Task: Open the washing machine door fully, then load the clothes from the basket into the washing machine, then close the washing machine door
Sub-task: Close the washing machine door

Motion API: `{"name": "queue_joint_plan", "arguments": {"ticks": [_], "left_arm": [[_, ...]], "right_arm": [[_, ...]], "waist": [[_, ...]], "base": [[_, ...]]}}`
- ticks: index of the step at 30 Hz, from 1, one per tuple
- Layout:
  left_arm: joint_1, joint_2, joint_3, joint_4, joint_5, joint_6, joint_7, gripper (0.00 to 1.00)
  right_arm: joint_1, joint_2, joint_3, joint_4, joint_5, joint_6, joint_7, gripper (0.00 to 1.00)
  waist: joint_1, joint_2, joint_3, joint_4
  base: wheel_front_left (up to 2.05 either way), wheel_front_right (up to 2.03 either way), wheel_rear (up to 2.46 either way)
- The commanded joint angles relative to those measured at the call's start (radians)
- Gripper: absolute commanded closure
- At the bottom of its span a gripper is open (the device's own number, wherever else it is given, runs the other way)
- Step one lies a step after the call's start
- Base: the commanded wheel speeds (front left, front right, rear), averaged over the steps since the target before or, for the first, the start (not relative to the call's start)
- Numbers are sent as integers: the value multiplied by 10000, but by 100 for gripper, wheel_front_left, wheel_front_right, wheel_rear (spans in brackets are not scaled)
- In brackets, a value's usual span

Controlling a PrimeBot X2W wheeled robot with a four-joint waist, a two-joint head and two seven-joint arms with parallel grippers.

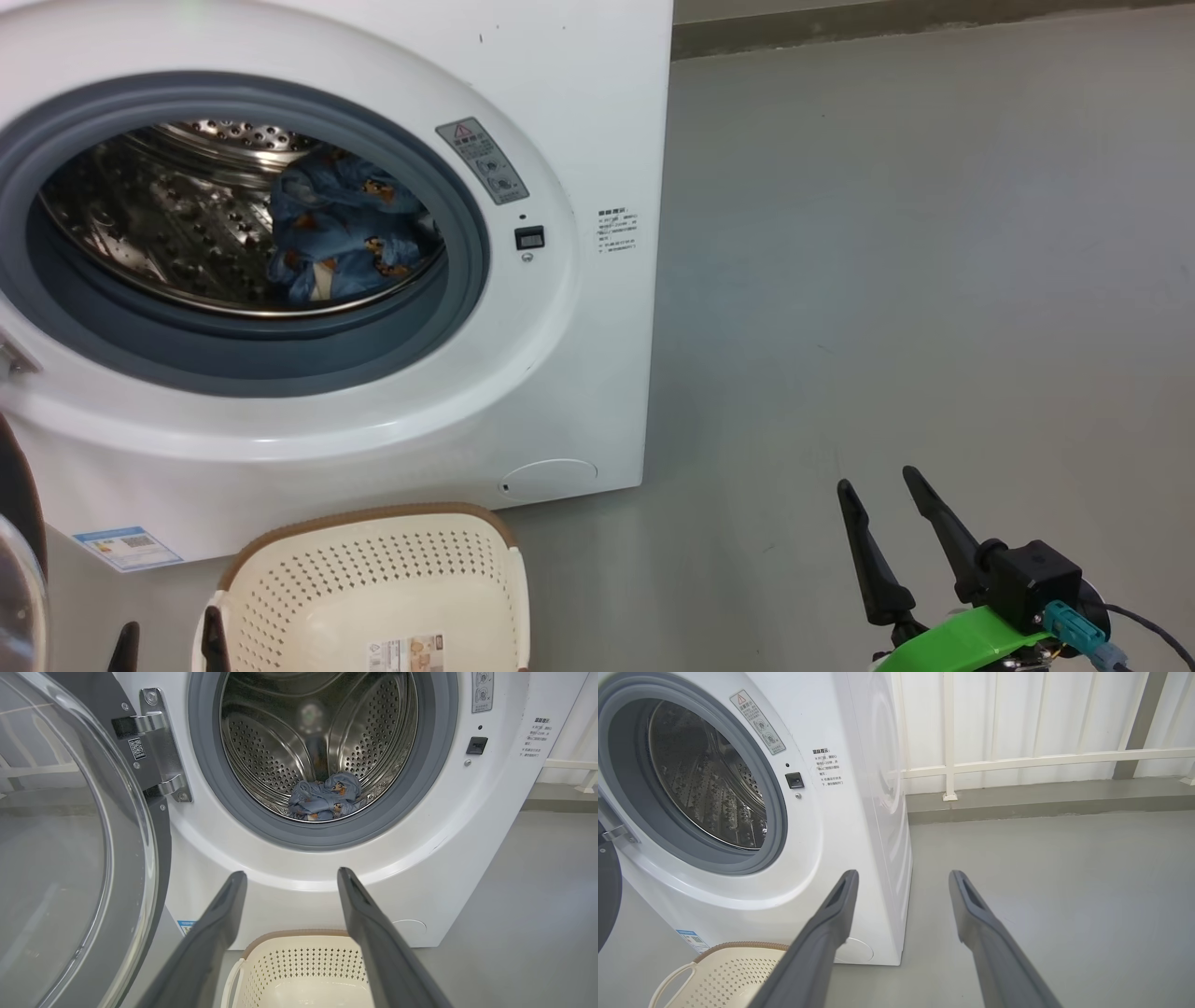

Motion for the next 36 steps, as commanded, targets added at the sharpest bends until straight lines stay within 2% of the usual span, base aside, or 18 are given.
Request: {"name": "queue_joint_plan", "arguments": {"ticks": [1,17,36], "left_arm": [[-445,50,338,-154,44,-58,-55,0],[-566,49,383,-141,87,-41,-55,0],[-824,49,670,-197,0,-162,-55,0]], "right_arm": [[-241,11,253,-219,19,87,-48,0],[-239,11,132,-223,35,87,-48,0],[-278,11,22,-168,62,87,-48,0]], "waist": [[0,0,-4,-3],[0,0,70,-13],[0,0,88,43]], "base": [[0,0,0],[-22,22,0],[-162,162,0]]}}
